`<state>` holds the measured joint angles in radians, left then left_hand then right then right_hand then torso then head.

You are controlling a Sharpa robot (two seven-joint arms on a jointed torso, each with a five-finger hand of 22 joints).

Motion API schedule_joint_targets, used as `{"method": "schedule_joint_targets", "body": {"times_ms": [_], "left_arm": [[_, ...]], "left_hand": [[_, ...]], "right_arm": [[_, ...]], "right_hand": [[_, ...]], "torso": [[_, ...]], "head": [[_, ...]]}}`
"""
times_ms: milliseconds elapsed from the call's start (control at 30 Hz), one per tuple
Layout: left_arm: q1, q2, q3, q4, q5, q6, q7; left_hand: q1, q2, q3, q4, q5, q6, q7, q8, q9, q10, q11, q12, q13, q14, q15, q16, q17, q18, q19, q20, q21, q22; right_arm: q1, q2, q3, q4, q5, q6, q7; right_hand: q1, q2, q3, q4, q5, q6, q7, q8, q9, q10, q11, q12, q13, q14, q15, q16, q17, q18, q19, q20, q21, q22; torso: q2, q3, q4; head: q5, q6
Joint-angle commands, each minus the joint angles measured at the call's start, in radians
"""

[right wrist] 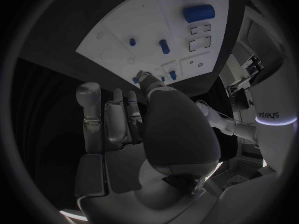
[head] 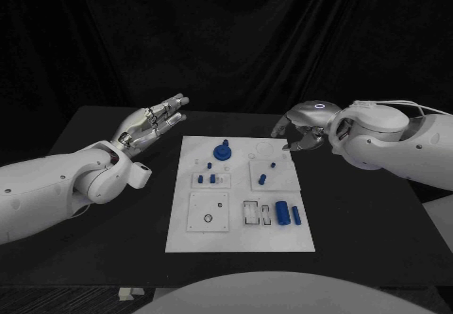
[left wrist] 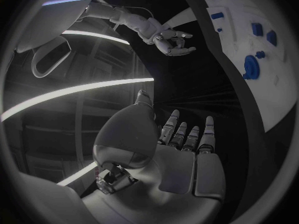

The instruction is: Assemble the parts on the task board

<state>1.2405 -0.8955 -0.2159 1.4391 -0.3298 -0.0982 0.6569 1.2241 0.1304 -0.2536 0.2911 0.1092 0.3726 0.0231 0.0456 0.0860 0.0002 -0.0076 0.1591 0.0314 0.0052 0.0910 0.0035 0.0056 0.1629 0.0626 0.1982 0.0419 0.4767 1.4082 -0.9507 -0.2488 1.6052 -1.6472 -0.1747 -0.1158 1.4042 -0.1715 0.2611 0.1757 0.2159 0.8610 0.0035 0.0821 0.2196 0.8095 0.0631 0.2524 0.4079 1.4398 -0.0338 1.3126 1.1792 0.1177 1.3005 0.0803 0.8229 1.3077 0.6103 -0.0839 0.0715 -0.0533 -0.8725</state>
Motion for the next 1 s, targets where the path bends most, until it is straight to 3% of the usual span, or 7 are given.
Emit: {"method": "schedule_joint_targets", "body": {"times_ms": [33,133,467,567,700,767,1000], "left_arm": [[-0.007,0.002,0.001,0.008,0.108,0.099,0.093],[-0.012,0.003,0.001,0.010,0.112,0.112,0.093],[-0.023,0.003,0.001,0.019,0.116,0.127,0.092],[-0.026,0.002,0.001,0.020,0.116,0.130,0.090],[-0.027,0.001,0.001,0.022,0.116,0.131,0.088],[-0.028,0.001,0.001,0.021,0.116,0.131,0.086],[-0.030,0.001,0.001,0.019,0.116,0.136,0.077]], "left_hand": [[-0.013,-0.001,0.005,0.001,-0.003,-0.014,-0.007,-0.005,-0.010,-0.001,-0.007,-0.014,-0.009,-0.005,-0.002,-0.004,-0.006,0.014,-0.008,-0.001,-0.002,-0.028],[-0.012,0.021,0.009,0.001,0.036,-0.019,-0.005,-0.006,-0.019,-0.001,-0.002,-0.021,-0.012,-0.005,0.012,-0.004,-0.006,0.015,-0.005,0.018,-0.001,-0.039],[0.071,0.046,0.011,0.000,0.165,-0.009,0.005,-0.003,-0.031,0.002,0.017,-0.015,-0.010,-0.005,0.031,-0.003,-0.005,0.018,0.004,0.051,0.002,-0.068],[0.084,0.047,0.011,-0.001,0.183,-0.008,0.004,-0.003,-0.032,0.002,0.018,-0.015,-0.010,-0.004,0.031,-0.003,-0.005,0.018,0.005,0.053,0.002,-0.071],[0.104,0.054,0.014,0.000,0.208,0.000,0.009,-0.002,-0.032,0.002,0.019,-0.014,-0.010,-0.004,0.034,-0.003,-0.005,0.018,0.007,0.057,0.003,-0.075],[0.142,0.061,0.020,-0.002,0.252,0.015,0.017,0.001,-0.031,0.003,0.024,-0.009,-0.010,-0.001,0.037,-0.002,-0.004,0.018,0.009,0.061,0.003,-0.083],[0.184,0.068,0.027,-0.006,0.291,0.020,0.022,0.001,-0.031,0.003,0.032,-0.005,-0.009,0.002,0.045,0.000,-0.002,0.018,0.016,0.072,0.007,-0.081]], "right_arm": [[-0.013,0.004,0.001,-0.013,-0.047,0.087,-0.037],[-0.028,0.006,0.001,-0.024,-0.048,0.092,-0.033],[-0.075,0.023,0.001,-0.067,-0.049,0.057,-0.004],[-0.087,0.032,0.001,-0.080,-0.049,0.046,0.007],[-0.105,0.046,0.001,-0.098,-0.049,0.031,0.019],[-0.114,0.054,0.001,-0.109,-0.049,0.016,0.026],[-0.139,0.082,0.001,-0.144,-0.049,-0.031,0.048]], "right_hand": [[0.005,0.017,-0.017,-0.004,-0.006,0.037,0.028,0.006,-0.004,0.014,0.009,-0.009,-0.031,-0.003,0.008,-0.004,-0.002,0.011,0.007,0.002,-0.009,0.058],[0.005,0.023,-0.023,-0.007,0.000,0.055,0.038,0.010,-0.004,0.026,0.007,-0.008,-0.050,-0.004,0.008,-0.005,-0.003,0.011,0.009,0.003,-0.014,0.061],[0.010,0.031,-0.022,-0.016,0.038,0.045,0.048,-0.004,-0.010,0.064,0.013,0.005,-0.074,0.001,0.010,0.001,0.005,0.009,0.018,0.005,-0.006,0.070],[0.012,0.035,-0.013,-0.020,0.063,0.058,0.061,-0.001,-0.010,0.083,0.012,0.010,-0.087,0.003,0.009,0.005,0.010,0.008,0.023,0.005,-0.001,0.075],[0.012,0.036,-0.007,-0.021,0.074,0.060,0.065,-0.003,-0.011,0.098,0.013,0.012,-0.095,0.006,0.010,0.009,0.016,0.006,0.027,0.004,0.006,0.080],[0.013,0.035,-0.003,-0.021,0.079,0.058,0.068,-0.005,-0.012,0.108,0.014,0.013,-0.101,0.007,0.010,0.010,0.016,0.006,0.030,0.004,0.009,0.082],[0.015,0.034,0.017,-0.024,0.095,0.038,0.074,-0.017,-0.021,0.134,0.016,0.011,-0.122,0.010,0.011,0.012,0.019,0.005,0.033,0.005,0.009,0.089]], "torso": [[0.007,-0.0124,0.0191],[0.007,-0.0127,0.0198],[0.005,-0.0116,0.0192],[0.004,-0.0109,0.0196],[0.004,-0.0113,0.0193],[0.003,-0.0115,0.0183],[0.004,-0.0105,0.0207]], "head": [[-0.017,0.000],[-0.020,0.000],[-0.025,0.000],[-0.026,0.000],[-0.029,0.000],[-0.028,0.000],[-0.023,0.000]]}}
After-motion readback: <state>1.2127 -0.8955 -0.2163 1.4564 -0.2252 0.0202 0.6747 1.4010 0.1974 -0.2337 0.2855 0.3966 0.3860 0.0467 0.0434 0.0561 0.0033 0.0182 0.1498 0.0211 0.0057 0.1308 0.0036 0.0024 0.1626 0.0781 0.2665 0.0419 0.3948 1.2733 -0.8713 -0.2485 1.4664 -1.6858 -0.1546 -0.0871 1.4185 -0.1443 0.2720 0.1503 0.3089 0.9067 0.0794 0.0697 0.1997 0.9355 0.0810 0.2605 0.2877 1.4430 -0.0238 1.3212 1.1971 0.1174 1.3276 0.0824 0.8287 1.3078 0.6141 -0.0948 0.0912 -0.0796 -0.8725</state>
